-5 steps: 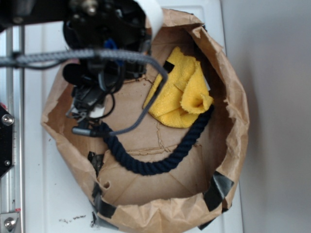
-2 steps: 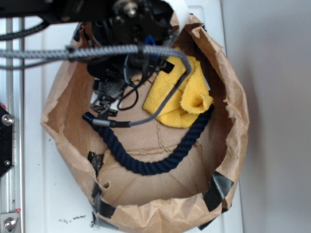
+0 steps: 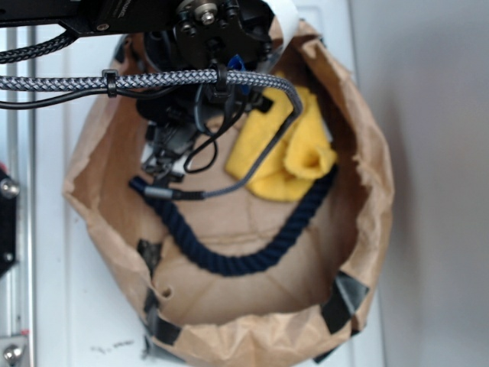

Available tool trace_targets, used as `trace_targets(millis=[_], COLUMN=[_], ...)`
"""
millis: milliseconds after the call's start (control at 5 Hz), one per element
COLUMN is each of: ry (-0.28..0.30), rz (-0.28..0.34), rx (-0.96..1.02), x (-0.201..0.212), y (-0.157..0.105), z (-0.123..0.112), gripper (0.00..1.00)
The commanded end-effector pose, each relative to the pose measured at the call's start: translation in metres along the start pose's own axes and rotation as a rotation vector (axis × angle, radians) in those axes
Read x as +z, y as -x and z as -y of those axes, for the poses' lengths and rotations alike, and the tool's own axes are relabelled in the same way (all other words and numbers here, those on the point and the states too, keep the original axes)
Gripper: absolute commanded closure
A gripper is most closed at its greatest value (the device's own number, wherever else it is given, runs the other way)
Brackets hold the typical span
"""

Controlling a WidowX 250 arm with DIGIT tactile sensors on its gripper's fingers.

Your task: Grab the blue ball.

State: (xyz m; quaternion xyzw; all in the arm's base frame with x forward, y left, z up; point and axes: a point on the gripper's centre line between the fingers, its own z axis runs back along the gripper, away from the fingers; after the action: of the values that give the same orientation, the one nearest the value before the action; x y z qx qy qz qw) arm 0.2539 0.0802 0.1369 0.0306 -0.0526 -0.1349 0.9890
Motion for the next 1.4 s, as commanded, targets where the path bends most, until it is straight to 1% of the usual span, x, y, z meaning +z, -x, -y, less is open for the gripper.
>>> trace_targets(millis=[0,200,400,600,800,1000,1200], ry=[-0.079,-0.097,-0.129,-0.119,-0.105,-0.118,-0.125], rz=[0.057,0.069,0.086,0.082,0.091,0.098,0.109], rx=[0.025,0.0,0.049,0.08,0.075,0.093,0.094], x=[-0.024,-0.036,-0.041,-0.044,-0.038,-0.034,-0.038], y=[-0.004,0.005,0.009,0.018,0.029,0.034,0.034], z=[-0.011,-0.008,-0.023,-0.047,-0.065,-0.076,-0.084], gripper=[0.0,0.0,0.0,0.0,0.0,0.0,0.0])
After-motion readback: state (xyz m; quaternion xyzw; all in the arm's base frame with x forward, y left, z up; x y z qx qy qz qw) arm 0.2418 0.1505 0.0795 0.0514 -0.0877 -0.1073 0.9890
